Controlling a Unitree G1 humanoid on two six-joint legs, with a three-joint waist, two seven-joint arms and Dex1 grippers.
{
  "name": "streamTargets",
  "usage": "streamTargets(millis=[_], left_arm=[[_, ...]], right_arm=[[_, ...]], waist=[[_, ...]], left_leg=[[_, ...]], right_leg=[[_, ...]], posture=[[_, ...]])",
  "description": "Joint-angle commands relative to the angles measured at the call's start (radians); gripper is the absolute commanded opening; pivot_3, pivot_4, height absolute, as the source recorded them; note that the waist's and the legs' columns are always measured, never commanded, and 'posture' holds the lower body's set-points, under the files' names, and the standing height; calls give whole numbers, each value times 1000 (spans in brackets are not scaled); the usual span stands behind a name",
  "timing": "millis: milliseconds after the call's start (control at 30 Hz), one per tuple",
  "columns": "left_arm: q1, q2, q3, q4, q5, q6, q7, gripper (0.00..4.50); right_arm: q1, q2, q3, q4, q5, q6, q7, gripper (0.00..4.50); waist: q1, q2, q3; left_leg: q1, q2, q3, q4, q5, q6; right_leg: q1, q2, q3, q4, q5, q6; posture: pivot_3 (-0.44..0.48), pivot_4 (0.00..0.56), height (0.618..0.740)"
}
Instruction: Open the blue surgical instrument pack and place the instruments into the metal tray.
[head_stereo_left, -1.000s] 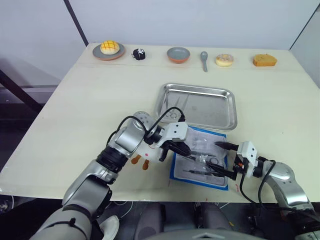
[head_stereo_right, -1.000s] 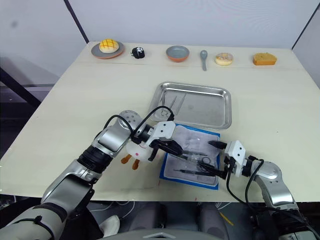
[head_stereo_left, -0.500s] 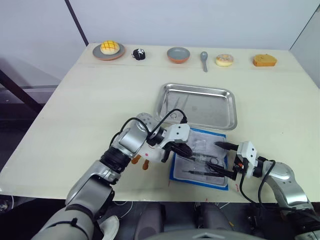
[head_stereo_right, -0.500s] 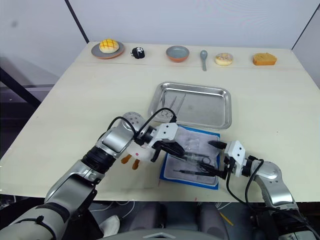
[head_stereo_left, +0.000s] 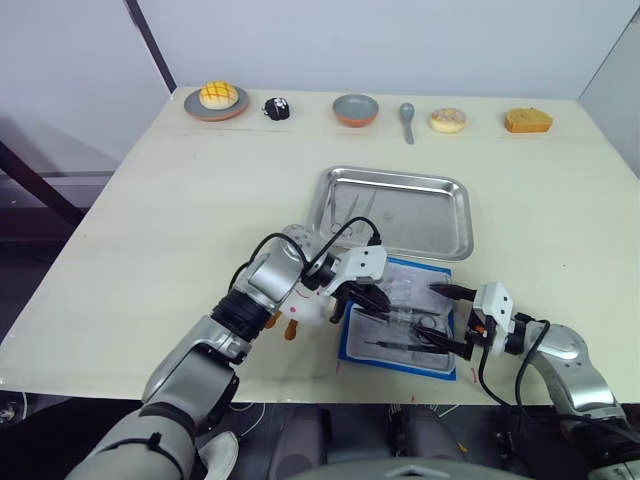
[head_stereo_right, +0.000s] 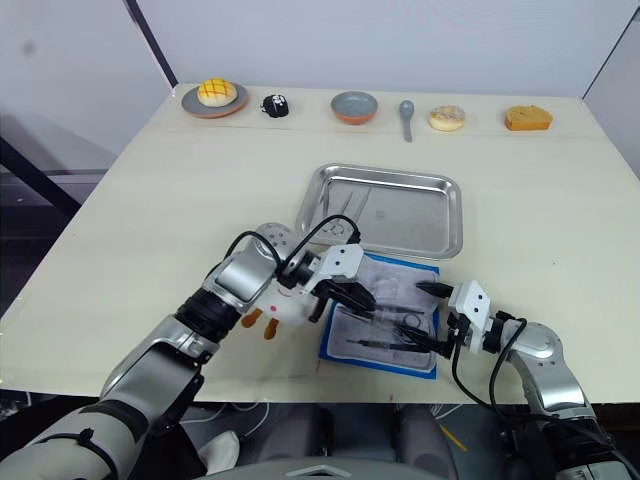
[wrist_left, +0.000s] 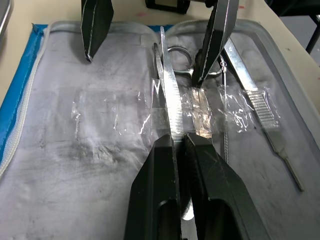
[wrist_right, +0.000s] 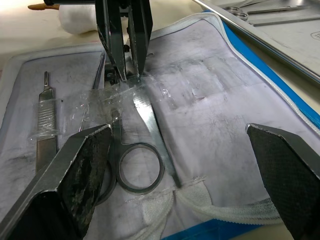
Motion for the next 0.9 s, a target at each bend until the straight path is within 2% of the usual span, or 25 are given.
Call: streamTargets(millis=[33,400,900], left_arm=[[-30,3,-10,7,19,-21,-5,117],[-100,13,0,89,12,9,-78,117],[-161,74,-8,23,-10,135,-176,117]], right_arm=[[22,8,31,61,-41,27,-7,4500],[17,10,27,71,-44,21,-10,4500],[12,19,27,79,-50,16,-12,4500]], waist=[[0,0,0],[-6,0,0],[-11,0,0]], left_leg=[[0,0,0,0,0,0],[0,0,0,0,0,0],[0,0,-1,0,0,0]], right_leg=[[0,0,0,0,0,0],[0,0,0,0,0,0],[0,0,0,0,0,0]], posture=[[0,150,732],[0,150,732],[0,150,732]])
